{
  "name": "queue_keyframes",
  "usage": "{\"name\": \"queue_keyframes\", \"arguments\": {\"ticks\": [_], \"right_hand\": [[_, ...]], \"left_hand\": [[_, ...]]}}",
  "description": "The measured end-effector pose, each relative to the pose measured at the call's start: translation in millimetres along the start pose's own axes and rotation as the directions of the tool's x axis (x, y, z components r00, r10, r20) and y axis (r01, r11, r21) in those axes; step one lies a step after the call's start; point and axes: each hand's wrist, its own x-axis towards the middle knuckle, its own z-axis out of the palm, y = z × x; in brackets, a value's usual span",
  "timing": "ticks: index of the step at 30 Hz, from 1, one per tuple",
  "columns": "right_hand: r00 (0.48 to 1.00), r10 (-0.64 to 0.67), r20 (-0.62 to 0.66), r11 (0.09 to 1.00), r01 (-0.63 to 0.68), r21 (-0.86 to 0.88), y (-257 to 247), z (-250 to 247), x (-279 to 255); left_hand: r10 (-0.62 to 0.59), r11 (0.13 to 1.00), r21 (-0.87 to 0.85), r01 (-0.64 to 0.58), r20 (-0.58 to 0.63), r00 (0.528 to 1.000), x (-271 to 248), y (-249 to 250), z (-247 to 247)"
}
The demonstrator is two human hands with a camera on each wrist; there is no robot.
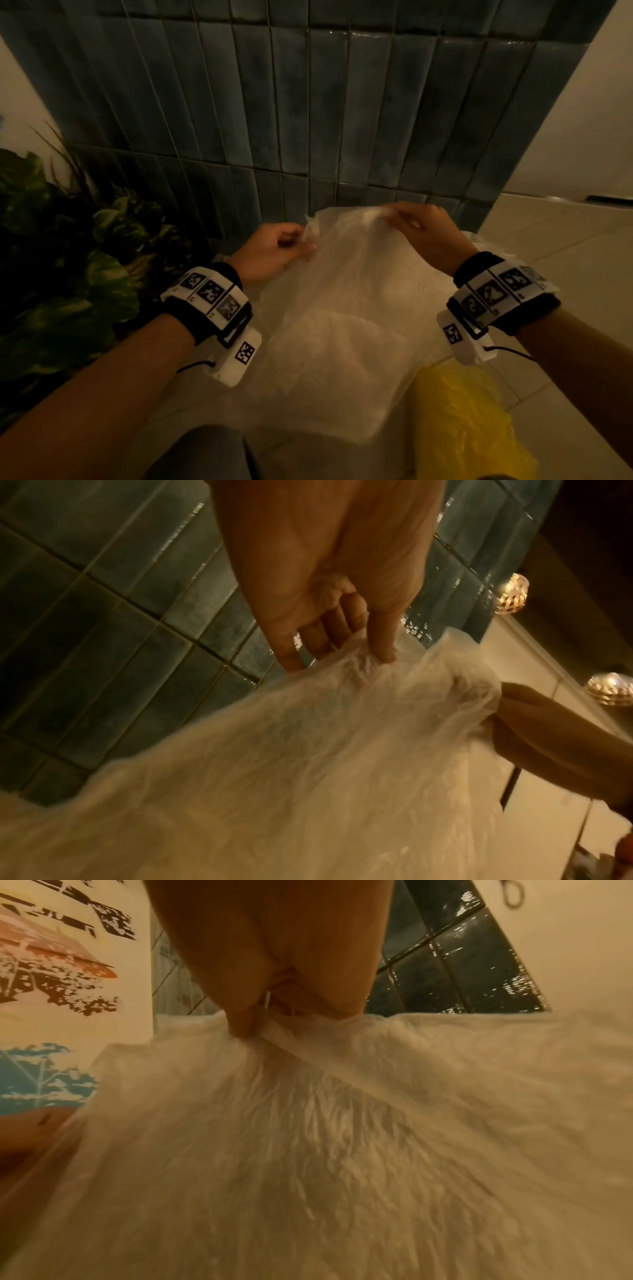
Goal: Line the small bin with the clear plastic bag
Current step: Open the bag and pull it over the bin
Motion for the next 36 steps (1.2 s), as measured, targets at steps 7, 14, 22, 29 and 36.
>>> {"name": "queue_keyframes", "arguments": {"ticks": [7,14,22,29,36], "right_hand": [[0.963,0.094,-0.253,0.975,-0.038,0.218,18,-27,-3],[0.932,0.127,-0.338,0.958,-0.027,0.285,27,-32,-3],[0.898,0.197,-0.393,0.946,-0.069,0.316,39,-31,2],[0.869,0.263,-0.420,0.906,-0.073,0.417,53,-30,-1],[0.905,0.367,-0.215,0.806,-0.194,0.559,83,-22,-23]], "left_hand": [[0.022,0.997,0.080,0.004,-0.316,0.948,7,-8,-29],[-0.025,0.950,0.252,0.185,-0.529,0.848,16,-7,-45],[-0.165,0.961,0.233,0.151,0.043,0.985,-11,40,-16],[-0.284,0.863,0.494,0.109,0.295,0.912,-11,19,-5],[-0.324,0.792,0.585,0.175,0.160,0.933,-18,-21,-24]]}}
